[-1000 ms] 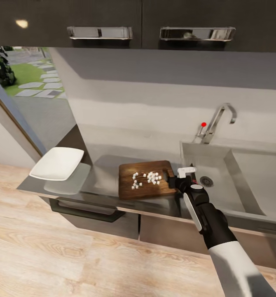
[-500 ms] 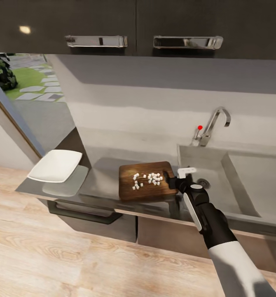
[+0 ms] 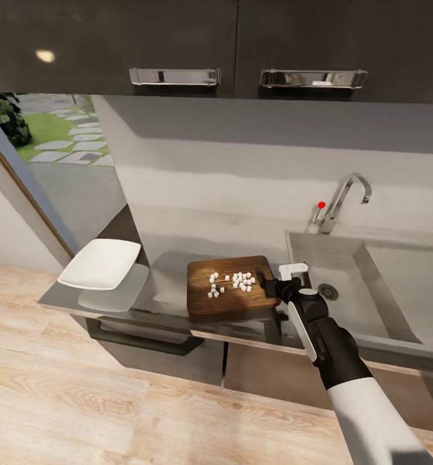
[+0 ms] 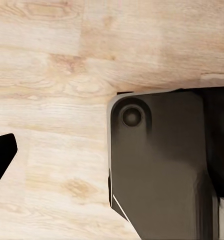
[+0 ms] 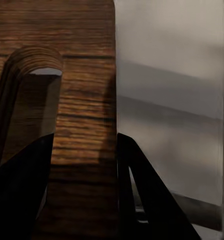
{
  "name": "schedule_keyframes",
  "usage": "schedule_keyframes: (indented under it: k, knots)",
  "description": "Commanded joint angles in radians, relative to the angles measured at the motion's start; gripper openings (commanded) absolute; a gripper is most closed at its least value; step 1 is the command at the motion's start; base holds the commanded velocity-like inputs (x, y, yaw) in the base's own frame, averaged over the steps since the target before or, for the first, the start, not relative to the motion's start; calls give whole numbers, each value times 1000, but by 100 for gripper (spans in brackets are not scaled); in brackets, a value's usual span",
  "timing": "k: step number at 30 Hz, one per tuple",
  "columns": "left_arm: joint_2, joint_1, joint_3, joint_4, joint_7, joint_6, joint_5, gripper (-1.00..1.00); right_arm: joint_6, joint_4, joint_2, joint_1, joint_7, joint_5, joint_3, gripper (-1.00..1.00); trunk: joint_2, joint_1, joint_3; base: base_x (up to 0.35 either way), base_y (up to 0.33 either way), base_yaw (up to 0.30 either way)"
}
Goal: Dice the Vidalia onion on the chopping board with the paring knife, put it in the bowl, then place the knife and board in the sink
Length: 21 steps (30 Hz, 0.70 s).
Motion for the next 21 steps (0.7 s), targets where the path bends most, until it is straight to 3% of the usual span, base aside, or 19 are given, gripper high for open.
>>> schedule_keyframes:
  k: [1, 21]
  knots:
    - [2, 0, -8, -1, 8, -2, 10, 100, 5, -1, 0, 0, -6, -4, 1, -100, -2, 1, 0, 121, 86, 0]
    - [2, 0, -9, -1, 8, -2, 10, 100, 24, -4, 0, 0, -6, -4, 1, -100, -2, 1, 32, 140, 157, 0]
